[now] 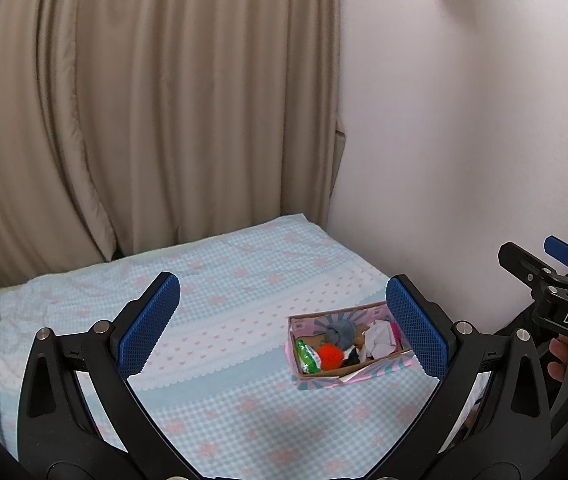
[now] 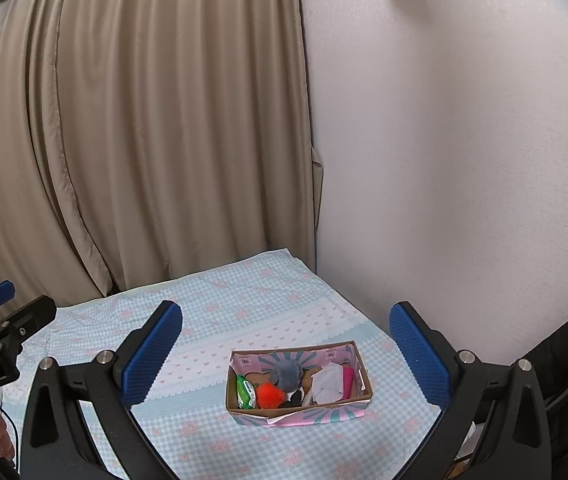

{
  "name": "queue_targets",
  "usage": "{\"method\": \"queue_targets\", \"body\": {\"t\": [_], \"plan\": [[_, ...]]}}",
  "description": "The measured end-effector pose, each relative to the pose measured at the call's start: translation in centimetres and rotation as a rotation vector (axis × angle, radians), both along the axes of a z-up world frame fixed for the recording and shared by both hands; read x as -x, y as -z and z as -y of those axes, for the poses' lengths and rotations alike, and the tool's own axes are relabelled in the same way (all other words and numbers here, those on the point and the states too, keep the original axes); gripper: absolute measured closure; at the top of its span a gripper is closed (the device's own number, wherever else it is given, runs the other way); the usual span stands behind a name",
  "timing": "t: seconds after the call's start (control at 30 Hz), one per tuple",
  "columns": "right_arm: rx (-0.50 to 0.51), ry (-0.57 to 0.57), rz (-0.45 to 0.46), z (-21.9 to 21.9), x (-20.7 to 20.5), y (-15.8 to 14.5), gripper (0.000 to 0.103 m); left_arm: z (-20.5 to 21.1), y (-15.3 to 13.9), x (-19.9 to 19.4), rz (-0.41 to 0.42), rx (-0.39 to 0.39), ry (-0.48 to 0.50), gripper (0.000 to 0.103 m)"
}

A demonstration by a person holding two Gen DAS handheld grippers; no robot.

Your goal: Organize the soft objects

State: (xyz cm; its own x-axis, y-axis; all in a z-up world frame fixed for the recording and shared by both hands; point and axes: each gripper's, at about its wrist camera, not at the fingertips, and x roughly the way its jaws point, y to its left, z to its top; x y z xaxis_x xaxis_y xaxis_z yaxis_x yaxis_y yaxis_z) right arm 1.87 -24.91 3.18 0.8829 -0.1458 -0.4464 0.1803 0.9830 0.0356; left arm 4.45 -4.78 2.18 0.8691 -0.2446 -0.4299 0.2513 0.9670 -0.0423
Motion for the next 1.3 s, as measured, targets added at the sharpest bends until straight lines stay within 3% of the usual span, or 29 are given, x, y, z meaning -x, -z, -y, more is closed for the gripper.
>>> {"method": "queue_targets", "body": {"t": [1.3], "plan": [[0.002, -0.010, 0.015, 0.22, 0.16, 0.09, 0.000, 0.66, -0.05, 0.81, 0.018, 0.024, -0.030, 0.000]]}}
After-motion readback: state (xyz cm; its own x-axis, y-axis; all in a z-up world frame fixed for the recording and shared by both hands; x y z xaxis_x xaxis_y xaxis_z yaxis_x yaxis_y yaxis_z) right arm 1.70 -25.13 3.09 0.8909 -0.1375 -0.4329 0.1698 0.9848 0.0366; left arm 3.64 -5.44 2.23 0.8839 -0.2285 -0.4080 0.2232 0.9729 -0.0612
